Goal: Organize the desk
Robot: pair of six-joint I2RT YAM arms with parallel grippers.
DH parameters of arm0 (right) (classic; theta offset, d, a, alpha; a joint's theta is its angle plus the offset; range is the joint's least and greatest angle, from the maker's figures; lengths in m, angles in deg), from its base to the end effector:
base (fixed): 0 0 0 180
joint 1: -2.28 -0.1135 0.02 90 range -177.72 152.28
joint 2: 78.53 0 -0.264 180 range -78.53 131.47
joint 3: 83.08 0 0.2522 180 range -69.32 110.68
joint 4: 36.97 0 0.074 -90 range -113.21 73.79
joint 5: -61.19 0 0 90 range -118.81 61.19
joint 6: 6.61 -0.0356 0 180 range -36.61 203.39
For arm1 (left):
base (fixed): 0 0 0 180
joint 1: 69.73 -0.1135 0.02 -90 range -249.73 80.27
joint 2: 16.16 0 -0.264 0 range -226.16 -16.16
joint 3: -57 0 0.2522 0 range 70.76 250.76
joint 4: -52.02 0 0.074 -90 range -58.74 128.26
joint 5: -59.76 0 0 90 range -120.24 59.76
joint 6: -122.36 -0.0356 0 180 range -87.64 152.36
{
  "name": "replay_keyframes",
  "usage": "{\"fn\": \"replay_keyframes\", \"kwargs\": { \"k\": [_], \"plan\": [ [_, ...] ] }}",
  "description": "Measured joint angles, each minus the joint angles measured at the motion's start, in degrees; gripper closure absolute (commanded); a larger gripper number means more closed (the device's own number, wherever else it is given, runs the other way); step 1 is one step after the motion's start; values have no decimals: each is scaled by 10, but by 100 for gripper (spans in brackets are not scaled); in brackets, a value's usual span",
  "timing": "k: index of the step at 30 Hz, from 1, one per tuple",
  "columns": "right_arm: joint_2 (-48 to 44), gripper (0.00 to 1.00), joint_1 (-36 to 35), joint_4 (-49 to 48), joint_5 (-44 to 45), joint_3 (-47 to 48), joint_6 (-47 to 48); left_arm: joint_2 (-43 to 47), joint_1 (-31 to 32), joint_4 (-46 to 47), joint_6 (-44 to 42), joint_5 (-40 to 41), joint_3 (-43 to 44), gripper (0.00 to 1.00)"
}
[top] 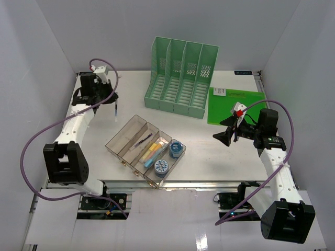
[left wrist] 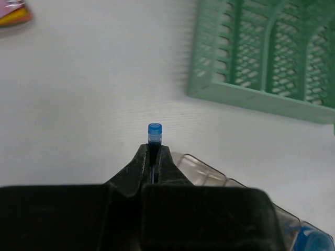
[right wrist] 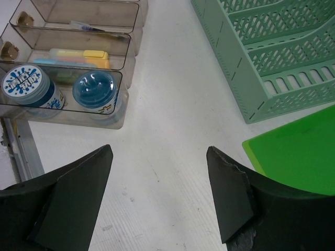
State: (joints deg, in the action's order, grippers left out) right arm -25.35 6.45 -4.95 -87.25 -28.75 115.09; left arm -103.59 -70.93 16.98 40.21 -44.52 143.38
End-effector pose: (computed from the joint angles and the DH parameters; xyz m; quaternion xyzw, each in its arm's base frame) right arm 0.1951 0.0162 0.2824 -0.4146 0.6800 0.2714 0.5405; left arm 0.3481 -0.0015 0.3087 -0.0136 0.8861 -0.1367 0.4426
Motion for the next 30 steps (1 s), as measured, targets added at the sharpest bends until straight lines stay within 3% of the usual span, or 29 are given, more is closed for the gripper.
{"fn": "replay_keyframes", "kwargs": {
  "k": [7, 21, 30],
  "plan": [
    [0, 21, 0, 0, 0, 0, 0, 47, 125, -20, -37, -45, -56, 100],
    [8, 21, 0, 0, 5, 0, 0, 43, 236, -62, -90, -5, -120, 99],
    [8, 21, 0, 0, 7, 0, 0, 42, 243, -72, -86, 13, -142, 55]
  ]
}}
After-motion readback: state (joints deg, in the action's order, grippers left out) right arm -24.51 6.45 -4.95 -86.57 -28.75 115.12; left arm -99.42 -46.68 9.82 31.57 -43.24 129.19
